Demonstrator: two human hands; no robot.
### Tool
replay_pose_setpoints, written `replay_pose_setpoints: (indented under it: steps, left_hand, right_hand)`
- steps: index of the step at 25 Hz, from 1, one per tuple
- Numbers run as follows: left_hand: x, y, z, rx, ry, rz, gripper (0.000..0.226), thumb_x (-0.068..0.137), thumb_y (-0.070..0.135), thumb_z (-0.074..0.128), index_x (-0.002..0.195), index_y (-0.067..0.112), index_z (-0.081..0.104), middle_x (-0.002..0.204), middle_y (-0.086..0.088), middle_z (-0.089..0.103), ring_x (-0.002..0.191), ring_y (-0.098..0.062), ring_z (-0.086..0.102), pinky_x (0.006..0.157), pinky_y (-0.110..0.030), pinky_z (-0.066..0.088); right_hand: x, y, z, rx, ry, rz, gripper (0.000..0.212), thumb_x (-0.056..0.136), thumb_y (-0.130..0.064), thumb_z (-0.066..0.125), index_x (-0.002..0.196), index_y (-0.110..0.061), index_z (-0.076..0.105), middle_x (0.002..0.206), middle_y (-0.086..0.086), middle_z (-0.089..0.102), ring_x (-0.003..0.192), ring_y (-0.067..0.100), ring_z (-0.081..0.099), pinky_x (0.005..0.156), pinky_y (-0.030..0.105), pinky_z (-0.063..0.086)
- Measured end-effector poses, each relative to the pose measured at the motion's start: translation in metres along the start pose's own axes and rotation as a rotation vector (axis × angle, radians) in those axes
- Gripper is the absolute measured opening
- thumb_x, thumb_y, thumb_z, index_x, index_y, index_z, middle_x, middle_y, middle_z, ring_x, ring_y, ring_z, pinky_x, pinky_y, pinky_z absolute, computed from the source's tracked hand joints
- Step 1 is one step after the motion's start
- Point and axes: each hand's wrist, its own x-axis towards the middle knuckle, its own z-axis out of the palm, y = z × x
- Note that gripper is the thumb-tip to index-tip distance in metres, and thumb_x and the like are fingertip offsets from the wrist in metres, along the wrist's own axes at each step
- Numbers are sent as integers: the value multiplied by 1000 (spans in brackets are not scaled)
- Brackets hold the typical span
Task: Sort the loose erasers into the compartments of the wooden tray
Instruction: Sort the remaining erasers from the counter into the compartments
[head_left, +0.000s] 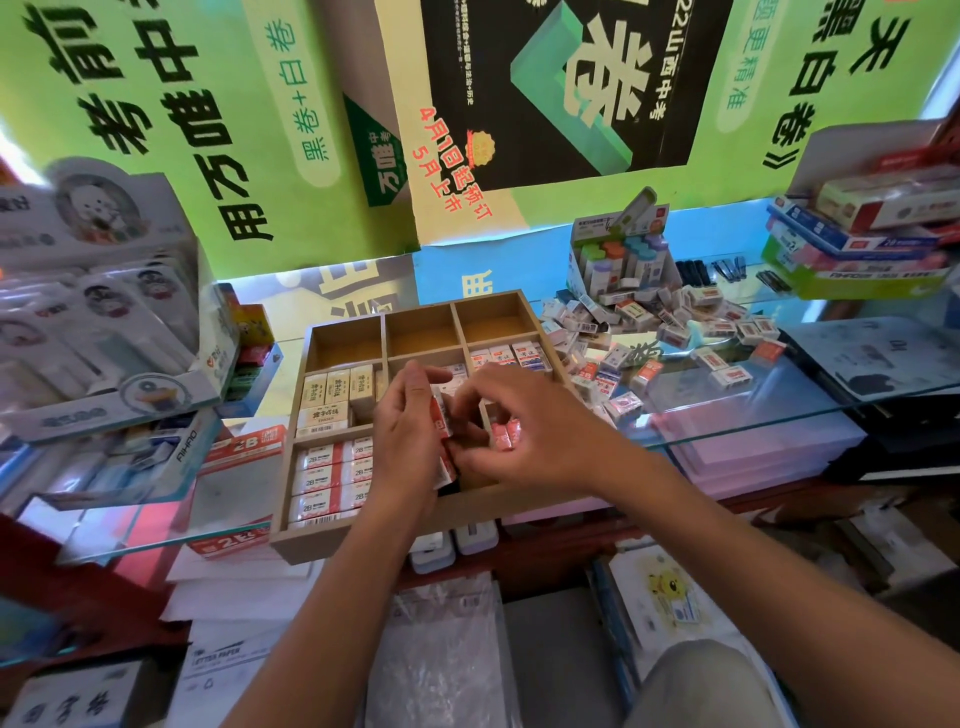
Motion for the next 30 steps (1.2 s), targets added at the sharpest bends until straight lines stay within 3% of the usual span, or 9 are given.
replay_pose_setpoints:
  steps: [2, 5, 10, 13, 16, 22, 30]
  left_hand:
    - [-1, -1, 1, 25, 40, -6, 38, 106, 40, 34, 100, 12, 60, 69, -8, 64, 56, -13, 66, 48, -27, 54]
    - [2, -3, 0, -19, 68, -39, 42, 104, 46, 37, 95, 13, 62, 71, -2, 67, 70, -14, 68, 61, -31, 57]
    - [5, -6, 1, -1, 39, -65, 46, 101, 57, 34, 90, 19, 55, 83, -9, 59, 83, -24, 62, 77, -44, 55]
    - [5, -5, 1, 4, 21, -53, 37, 103, 50, 34, 91, 19, 50, 75, -4, 55, 73, -21, 58, 67, -38, 52]
    - [7, -6, 0, 6, -21, -31, 22, 105, 36, 40, 97, 18, 50, 66, -2, 58, 61, -23, 57, 52, -32, 44]
    - [7, -7, -1, 62, -28, -12, 22, 105, 40, 38, 99, 24, 50, 61, 4, 60, 61, -25, 57, 53, -33, 44]
    - [7, -8, -1, 55, -21, -17, 20, 105, 39, 39, 97, 24, 50, 64, 0, 60, 60, -26, 56, 49, -30, 43]
  right_hand:
    - [2, -3, 15, -75, -17, -47, 39, 75, -43, 78, 106, -25, 61, 105, -12, 52, 96, 8, 49, 83, 29, 46]
    - [2, 1, 26, -235, -30, -80, 63, 76, -50, 76, 131, -26, 55, 119, -6, 48, 107, 12, 44, 90, 33, 43]
    - [-1, 4, 26, -304, -2, -135, 61, 77, -46, 75, 129, -19, 58, 116, -2, 57, 103, 16, 49, 88, 35, 44]
    - [-9, 11, 17, -165, 54, -78, 53, 77, -44, 75, 121, -18, 61, 110, -4, 60, 101, 11, 49, 88, 31, 40]
    - [-17, 44, -15, -270, 96, 78, 63, 73, -60, 70, 122, -22, 65, 116, -2, 59, 108, 14, 45, 89, 36, 38]
    - [-21, 70, -42, -508, -178, 248, 61, 72, -57, 78, 126, -33, 64, 128, -7, 51, 121, 17, 37, 96, 39, 36]
    - [-21, 70, -37, -284, -24, 282, 50, 69, -34, 81, 109, -37, 52, 108, -6, 62, 100, 14, 51, 84, 42, 49]
